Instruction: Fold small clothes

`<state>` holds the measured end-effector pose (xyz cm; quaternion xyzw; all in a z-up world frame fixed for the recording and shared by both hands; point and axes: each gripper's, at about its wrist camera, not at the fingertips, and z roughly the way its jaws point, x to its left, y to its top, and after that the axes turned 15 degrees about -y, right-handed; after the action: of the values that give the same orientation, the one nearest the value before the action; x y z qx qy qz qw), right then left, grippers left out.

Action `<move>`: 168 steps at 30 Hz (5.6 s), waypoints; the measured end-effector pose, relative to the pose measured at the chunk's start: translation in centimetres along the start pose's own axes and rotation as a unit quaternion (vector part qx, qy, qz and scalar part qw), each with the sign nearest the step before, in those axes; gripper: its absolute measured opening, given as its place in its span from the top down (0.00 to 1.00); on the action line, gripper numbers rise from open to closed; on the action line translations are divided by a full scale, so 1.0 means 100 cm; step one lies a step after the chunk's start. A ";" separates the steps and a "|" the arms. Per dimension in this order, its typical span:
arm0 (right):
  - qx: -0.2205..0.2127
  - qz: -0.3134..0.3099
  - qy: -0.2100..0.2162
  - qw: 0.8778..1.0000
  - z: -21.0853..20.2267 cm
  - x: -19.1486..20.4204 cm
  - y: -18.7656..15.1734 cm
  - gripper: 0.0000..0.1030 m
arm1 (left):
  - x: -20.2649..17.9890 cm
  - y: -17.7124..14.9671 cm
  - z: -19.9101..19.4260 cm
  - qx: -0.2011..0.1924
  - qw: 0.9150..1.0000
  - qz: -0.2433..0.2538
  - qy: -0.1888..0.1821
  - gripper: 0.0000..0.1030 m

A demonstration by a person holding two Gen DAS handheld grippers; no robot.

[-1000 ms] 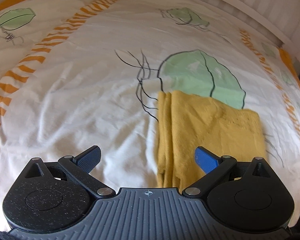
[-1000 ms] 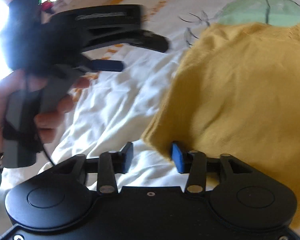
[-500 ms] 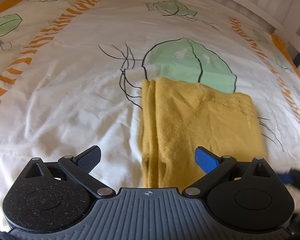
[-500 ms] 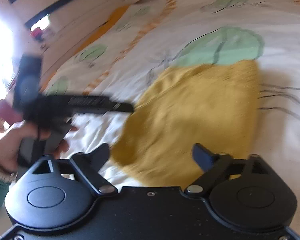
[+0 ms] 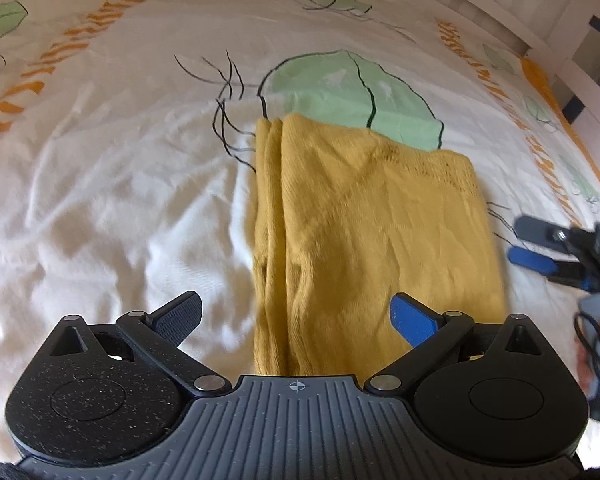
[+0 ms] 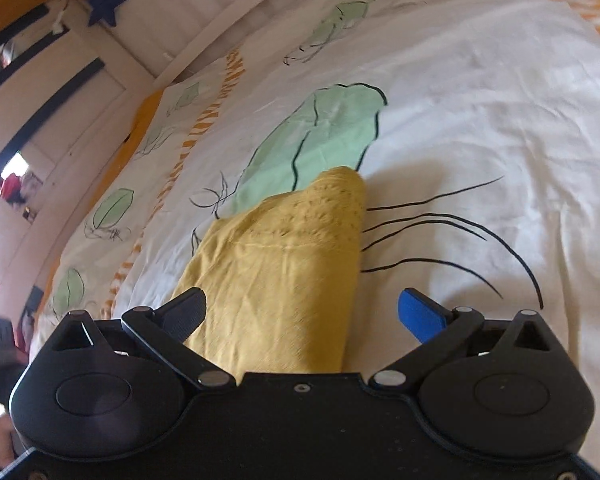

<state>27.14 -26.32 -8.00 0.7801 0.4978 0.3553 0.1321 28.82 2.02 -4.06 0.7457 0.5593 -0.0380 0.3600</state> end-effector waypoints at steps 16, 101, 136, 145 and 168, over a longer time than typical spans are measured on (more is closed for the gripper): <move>0.024 -0.003 0.087 0.996 0.047 -0.001 0.012 0.00 | -0.005 -0.007 0.046 0.010 0.999 0.007 -0.037 0.02; -0.018 -0.018 -0.148 0.989 -0.205 0.000 -0.200 0.00 | -0.134 -0.196 -0.086 -0.054 0.992 0.064 0.096 0.06; -0.071 -0.084 -0.216 0.970 -0.241 0.029 -0.216 0.00 | -0.156 -0.216 -0.100 -0.050 0.992 0.039 0.111 0.07; -0.064 -0.075 -0.218 0.971 -0.235 0.024 -0.217 0.00 | -0.151 -0.216 -0.094 -0.036 0.993 0.034 0.111 0.07; -0.056 -0.067 -0.210 0.974 -0.225 0.021 -0.214 0.00 | -0.149 -0.214 -0.091 -0.039 0.991 0.033 0.120 0.07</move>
<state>-2.38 -17.75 -3.03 0.7935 0.4894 0.2008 0.3008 1.69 -2.26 -1.08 0.7483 0.5746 0.0852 0.3203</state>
